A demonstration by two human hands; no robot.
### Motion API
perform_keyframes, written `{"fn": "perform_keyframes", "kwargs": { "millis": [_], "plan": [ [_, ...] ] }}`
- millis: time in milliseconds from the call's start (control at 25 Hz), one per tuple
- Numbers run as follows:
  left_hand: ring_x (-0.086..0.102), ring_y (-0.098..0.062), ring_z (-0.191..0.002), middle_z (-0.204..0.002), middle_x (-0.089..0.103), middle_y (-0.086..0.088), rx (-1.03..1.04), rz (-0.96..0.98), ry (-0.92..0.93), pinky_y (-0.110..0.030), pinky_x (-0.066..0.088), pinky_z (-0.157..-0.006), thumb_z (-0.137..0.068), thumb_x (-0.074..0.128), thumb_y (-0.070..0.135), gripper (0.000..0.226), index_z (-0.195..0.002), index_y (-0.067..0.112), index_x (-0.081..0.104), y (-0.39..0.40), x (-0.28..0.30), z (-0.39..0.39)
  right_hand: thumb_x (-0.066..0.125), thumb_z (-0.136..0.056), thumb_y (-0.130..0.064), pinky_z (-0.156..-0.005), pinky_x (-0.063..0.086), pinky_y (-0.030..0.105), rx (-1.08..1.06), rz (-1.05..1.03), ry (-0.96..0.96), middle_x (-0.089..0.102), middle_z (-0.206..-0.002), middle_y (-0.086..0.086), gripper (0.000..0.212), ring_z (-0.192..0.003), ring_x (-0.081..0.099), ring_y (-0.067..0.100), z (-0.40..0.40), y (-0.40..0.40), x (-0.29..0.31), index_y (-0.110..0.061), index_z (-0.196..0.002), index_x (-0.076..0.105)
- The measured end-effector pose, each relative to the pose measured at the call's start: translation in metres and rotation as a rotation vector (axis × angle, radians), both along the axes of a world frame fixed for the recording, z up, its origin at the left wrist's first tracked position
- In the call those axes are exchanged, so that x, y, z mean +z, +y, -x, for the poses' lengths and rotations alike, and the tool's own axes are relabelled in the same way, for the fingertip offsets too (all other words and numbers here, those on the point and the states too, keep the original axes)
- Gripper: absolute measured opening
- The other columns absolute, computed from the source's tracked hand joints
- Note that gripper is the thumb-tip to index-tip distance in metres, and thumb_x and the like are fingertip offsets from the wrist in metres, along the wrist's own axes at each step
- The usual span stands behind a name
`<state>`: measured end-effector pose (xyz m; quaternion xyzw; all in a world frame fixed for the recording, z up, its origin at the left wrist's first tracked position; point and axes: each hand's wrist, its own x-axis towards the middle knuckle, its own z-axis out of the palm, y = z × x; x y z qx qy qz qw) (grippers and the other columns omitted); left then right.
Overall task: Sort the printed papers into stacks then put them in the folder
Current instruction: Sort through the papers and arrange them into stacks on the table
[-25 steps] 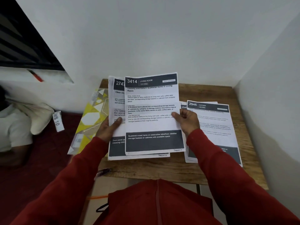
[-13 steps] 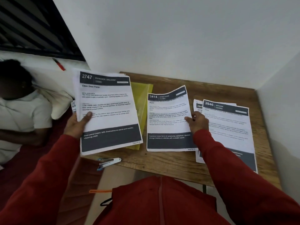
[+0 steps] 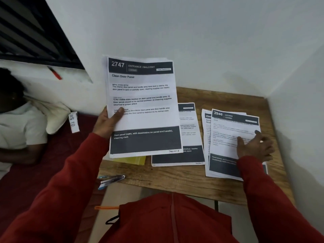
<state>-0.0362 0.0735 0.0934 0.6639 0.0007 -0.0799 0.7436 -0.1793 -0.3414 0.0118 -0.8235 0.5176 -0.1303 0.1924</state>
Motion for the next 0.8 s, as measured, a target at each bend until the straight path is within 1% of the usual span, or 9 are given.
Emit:
{"fn": "perform_keyframes", "kwargs": {
  "millis": [80, 160, 240, 320, 400, 520, 680, 760, 800],
  "plan": [
    [0.069, -0.014, -0.095, -0.104, 0.074, 0.003, -0.046, 0.017, 0.007, -0.027, 0.056, -0.080, -0.097, 0.051, 0.009, 0.021, -0.116, 0.014, 0.060, -0.017, 0.000, -0.001, 0.071, -0.081, -0.039, -0.104, 0.023, 0.063, -0.077, -0.045, 0.026, 0.030, -0.143, 0.024, 0.063, -0.130, 0.029, 0.047, 0.015, -0.015, 0.004, -0.019, -0.132, 0.042],
    [0.069, -0.016, -0.097, -0.106, 0.073, 0.002, -0.076, 0.015, 0.012, -0.029, 0.055, -0.081, -0.097, 0.053, 0.011, 0.024, -0.120, 0.012, 0.059, -0.032, -0.001, -0.002, 0.072, -0.075, -0.047, -0.106, 0.022, 0.067, -0.071, -0.140, 0.042, 0.029, -0.146, 0.024, 0.072, -0.132, 0.029, 0.049, 0.026, -0.030, -0.003, -0.023, -0.134, 0.038],
    [0.069, -0.015, -0.097, -0.106, 0.073, 0.002, -0.097, 0.019, 0.022, -0.028, 0.056, -0.081, -0.097, 0.054, 0.011, 0.026, -0.122, 0.011, 0.058, -0.045, 0.000, -0.004, 0.065, -0.058, -0.066, -0.101, 0.031, 0.069, -0.078, -0.248, 0.031, 0.040, -0.142, 0.024, 0.085, -0.127, 0.039, 0.050, 0.034, -0.049, -0.026, -0.028, -0.127, 0.034],
    [0.069, -0.017, -0.097, -0.110, 0.071, -0.001, -0.104, 0.018, 0.041, -0.028, 0.057, -0.081, -0.096, 0.055, 0.011, 0.029, -0.125, 0.009, 0.056, -0.056, -0.001, -0.007, 0.054, -0.046, -0.076, -0.096, 0.039, 0.067, -0.095, -0.300, 0.008, 0.048, -0.134, 0.023, 0.090, -0.120, 0.048, 0.049, 0.039, -0.075, -0.065, -0.031, -0.121, 0.031],
    [0.069, -0.019, -0.097, -0.115, 0.069, -0.006, -0.108, 0.038, 0.071, -0.030, 0.058, -0.079, -0.095, 0.056, 0.011, 0.033, -0.128, 0.007, 0.055, -0.063, -0.002, -0.009, 0.053, -0.047, -0.075, -0.094, 0.042, 0.066, -0.090, -0.303, 0.013, 0.050, -0.132, 0.023, 0.088, -0.117, 0.050, 0.048, 0.040, -0.083, -0.083, -0.030, -0.120, 0.031],
    [0.069, -0.021, -0.097, -0.116, 0.068, -0.007, -0.125, 0.045, 0.099, -0.031, 0.058, -0.079, -0.095, 0.057, 0.011, 0.031, -0.125, 0.009, 0.056, -0.069, -0.006, -0.010, 0.055, -0.048, -0.073, -0.096, 0.040, 0.066, -0.077, -0.286, 0.025, 0.050, -0.132, 0.023, 0.091, -0.117, 0.050, 0.048, 0.044, -0.079, -0.073, -0.030, -0.124, 0.030],
    [0.072, -0.014, -0.088, -0.100, 0.074, 0.004, -0.131, 0.041, 0.110, -0.025, 0.057, -0.069, -0.095, 0.056, 0.011, 0.019, -0.112, 0.017, 0.061, -0.071, -0.006, -0.009, 0.053, -0.047, -0.075, -0.096, 0.040, 0.066, -0.075, -0.269, 0.017, 0.053, -0.130, 0.022, 0.092, -0.114, 0.053, 0.047, 0.045, -0.098, -0.095, -0.031, -0.124, 0.030],
    [0.072, -0.012, -0.087, -0.097, 0.075, 0.007, -0.133, 0.039, 0.108, -0.023, 0.057, -0.068, -0.095, 0.056, 0.011, 0.018, -0.110, 0.019, 0.061, -0.071, -0.007, -0.009, 0.059, -0.052, -0.071, -0.096, 0.041, 0.064, -0.072, -0.270, 0.042, 0.054, -0.126, 0.023, 0.084, -0.112, 0.053, 0.046, 0.043, -0.081, -0.067, -0.030, -0.121, 0.035],
    [0.072, -0.012, -0.087, -0.098, 0.075, 0.007, -0.134, 0.039, 0.108, -0.023, 0.056, -0.069, -0.095, 0.055, 0.011, 0.018, -0.111, 0.019, 0.061, -0.070, -0.007, -0.009, 0.065, -0.060, -0.064, -0.098, 0.040, 0.062, -0.057, -0.271, 0.047, 0.053, -0.126, 0.025, 0.079, -0.114, 0.051, 0.047, 0.041, -0.067, -0.045, -0.026, -0.123, 0.038]
  ]
}}
